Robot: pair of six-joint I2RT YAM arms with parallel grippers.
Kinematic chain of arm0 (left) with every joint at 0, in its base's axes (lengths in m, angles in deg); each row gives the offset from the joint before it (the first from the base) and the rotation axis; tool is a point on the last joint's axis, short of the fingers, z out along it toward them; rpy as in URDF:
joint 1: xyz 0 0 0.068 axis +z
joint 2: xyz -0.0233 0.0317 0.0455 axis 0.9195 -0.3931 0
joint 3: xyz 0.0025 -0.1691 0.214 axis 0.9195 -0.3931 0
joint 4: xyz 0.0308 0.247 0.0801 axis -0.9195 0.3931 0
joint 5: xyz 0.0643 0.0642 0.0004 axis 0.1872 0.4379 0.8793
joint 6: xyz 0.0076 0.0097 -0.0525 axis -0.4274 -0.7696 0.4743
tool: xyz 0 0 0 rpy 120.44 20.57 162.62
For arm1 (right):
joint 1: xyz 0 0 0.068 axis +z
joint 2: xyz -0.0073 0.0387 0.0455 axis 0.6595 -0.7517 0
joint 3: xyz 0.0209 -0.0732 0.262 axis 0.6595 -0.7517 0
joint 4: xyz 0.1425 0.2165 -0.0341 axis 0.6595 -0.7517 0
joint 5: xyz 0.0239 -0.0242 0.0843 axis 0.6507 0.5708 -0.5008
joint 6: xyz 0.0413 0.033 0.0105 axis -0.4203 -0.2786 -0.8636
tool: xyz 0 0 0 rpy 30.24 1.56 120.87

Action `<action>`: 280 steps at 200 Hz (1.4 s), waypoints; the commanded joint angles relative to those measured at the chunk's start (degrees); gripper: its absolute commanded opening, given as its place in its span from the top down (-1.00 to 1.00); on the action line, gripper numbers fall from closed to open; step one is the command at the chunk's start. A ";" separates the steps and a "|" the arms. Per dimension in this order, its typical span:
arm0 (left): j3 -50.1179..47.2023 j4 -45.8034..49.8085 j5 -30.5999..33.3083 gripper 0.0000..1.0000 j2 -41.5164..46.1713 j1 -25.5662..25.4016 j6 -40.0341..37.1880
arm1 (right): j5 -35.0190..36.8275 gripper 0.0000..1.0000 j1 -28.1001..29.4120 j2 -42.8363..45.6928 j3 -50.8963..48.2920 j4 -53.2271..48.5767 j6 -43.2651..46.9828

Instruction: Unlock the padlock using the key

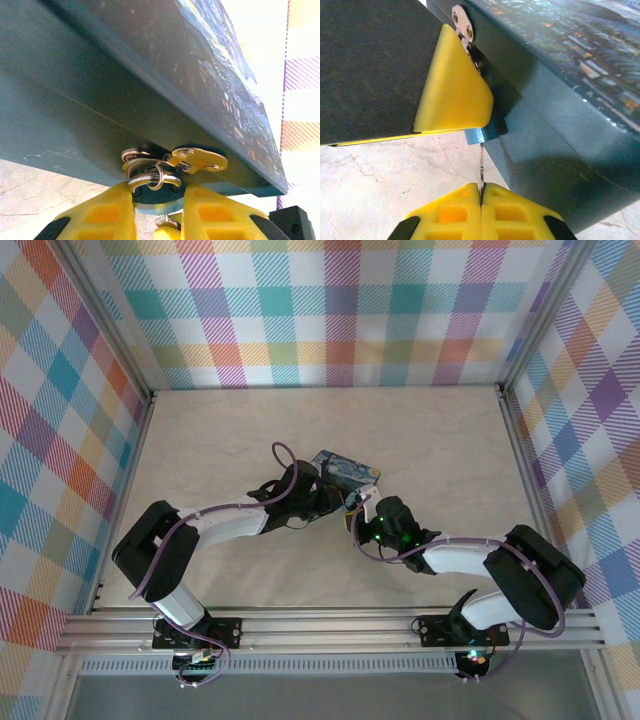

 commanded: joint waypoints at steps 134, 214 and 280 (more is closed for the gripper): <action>2.34 0.09 -2.11 0.57 -0.99 -2.33 0.48 | -3.58 1.00 -1.32 1.41 1.10 12.92 -0.89; 2.07 -1.03 -2.13 0.57 -1.36 -2.41 1.19 | -6.41 1.00 -2.70 1.14 0.47 13.28 -1.26; 1.68 -2.10 -1.41 0.57 -0.93 -2.50 2.53 | -7.56 1.00 -2.68 -3.70 -1.61 15.67 -2.57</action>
